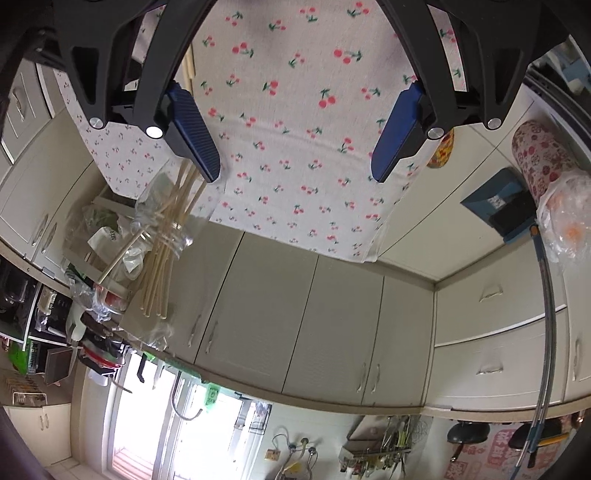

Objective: Organize utensils
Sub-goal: 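Return both tools to the table and grasp a stick with each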

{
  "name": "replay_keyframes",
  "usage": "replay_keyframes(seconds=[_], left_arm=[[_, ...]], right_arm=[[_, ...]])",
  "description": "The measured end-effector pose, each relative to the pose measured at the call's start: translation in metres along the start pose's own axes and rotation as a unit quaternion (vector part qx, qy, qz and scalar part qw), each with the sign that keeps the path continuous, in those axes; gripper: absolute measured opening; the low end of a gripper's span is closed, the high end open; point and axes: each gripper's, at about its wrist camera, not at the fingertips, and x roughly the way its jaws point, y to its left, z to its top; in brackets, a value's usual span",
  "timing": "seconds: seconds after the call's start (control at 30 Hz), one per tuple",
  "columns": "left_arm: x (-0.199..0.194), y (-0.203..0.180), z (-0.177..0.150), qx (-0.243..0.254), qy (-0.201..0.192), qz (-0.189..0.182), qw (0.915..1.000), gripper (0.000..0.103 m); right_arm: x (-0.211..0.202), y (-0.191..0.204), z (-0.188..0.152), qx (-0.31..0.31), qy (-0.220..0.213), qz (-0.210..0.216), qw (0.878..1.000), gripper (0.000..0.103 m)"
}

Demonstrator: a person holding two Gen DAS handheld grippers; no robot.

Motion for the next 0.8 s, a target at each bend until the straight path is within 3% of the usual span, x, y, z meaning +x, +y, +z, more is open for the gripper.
replay_keyframes(seconds=[0.1,0.27,0.47,0.63,0.8], left_arm=[[-0.006,0.003,-0.004,0.002,0.008,0.004,1.0,0.081],[-0.013,0.002,-0.01,0.013,0.02,0.005,0.9997,0.083],[-0.017,0.005,-0.014,0.015,0.034,0.006,0.9993,0.084],[-0.02,0.002,-0.015,0.026,0.045,0.001,0.9987,0.084],[-0.014,-0.018,-0.026,0.058,0.088,-0.023,0.9941,0.084]], right_arm=[[0.012,0.01,-0.001,-0.005,0.024,0.006,1.0,0.019],[0.03,0.017,0.004,-0.006,0.027,-0.003,1.0,0.019],[0.058,0.019,0.021,-0.008,0.046,-0.036,0.998,0.016],[0.05,0.012,0.017,-0.038,0.054,-0.043,0.997,0.011],[0.031,-0.007,0.005,-0.082,0.058,-0.018,0.995,0.011]])
